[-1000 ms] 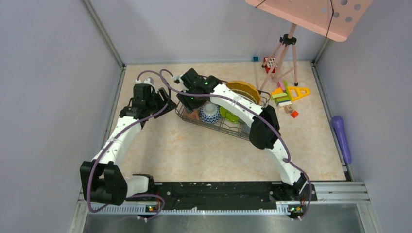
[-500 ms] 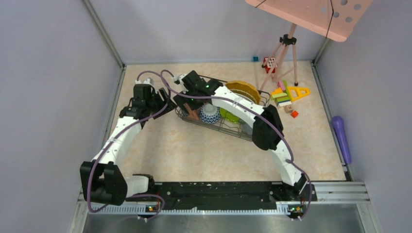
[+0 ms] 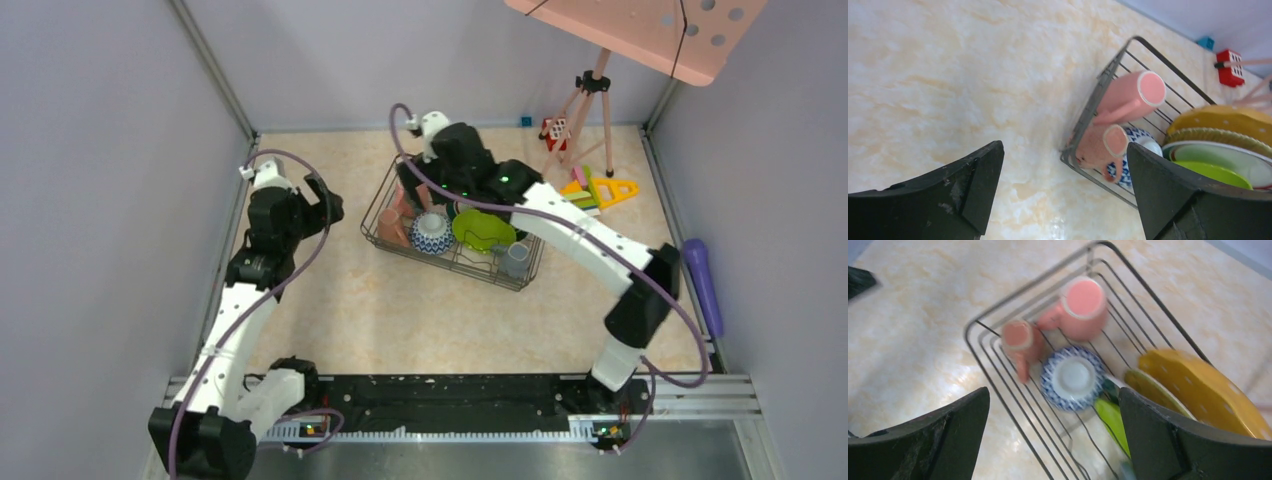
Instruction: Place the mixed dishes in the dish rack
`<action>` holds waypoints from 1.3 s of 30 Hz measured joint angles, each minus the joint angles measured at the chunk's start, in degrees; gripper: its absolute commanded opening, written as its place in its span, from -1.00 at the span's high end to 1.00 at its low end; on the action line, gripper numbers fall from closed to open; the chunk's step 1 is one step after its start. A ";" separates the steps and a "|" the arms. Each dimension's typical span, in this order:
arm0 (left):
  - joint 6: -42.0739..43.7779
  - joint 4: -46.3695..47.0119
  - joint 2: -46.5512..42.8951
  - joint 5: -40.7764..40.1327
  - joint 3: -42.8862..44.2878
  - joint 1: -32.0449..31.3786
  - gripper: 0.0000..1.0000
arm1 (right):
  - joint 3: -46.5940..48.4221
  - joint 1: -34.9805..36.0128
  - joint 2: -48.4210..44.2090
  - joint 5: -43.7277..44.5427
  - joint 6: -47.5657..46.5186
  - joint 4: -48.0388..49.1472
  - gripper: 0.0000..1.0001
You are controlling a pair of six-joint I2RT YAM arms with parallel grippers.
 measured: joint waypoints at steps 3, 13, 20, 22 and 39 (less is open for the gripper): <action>0.44 3.98 -4.98 -5.44 -4.66 0.00 -0.97 | -13.81 -4.52 -12.48 1.79 2.29 5.01 -0.97; 4.76 20.63 -11.61 -14.53 -21.70 0.00 -0.91 | -47.93 -24.76 -45.31 14.32 7.96 21.24 -0.98; 12.76 37.53 -8.81 -21.46 -31.76 -0.04 -0.86 | -68.98 -31.87 -53.62 24.17 9.73 31.36 -0.98; 14.27 42.40 -5.22 -22.77 -33.33 -0.04 -0.81 | -71.30 -35.06 -52.06 23.63 10.14 33.55 -0.98; 25.90 69.92 24.46 -24.28 -33.73 2.32 -0.87 | -96.59 -56.83 -41.35 -2.95 7.32 76.94 -0.92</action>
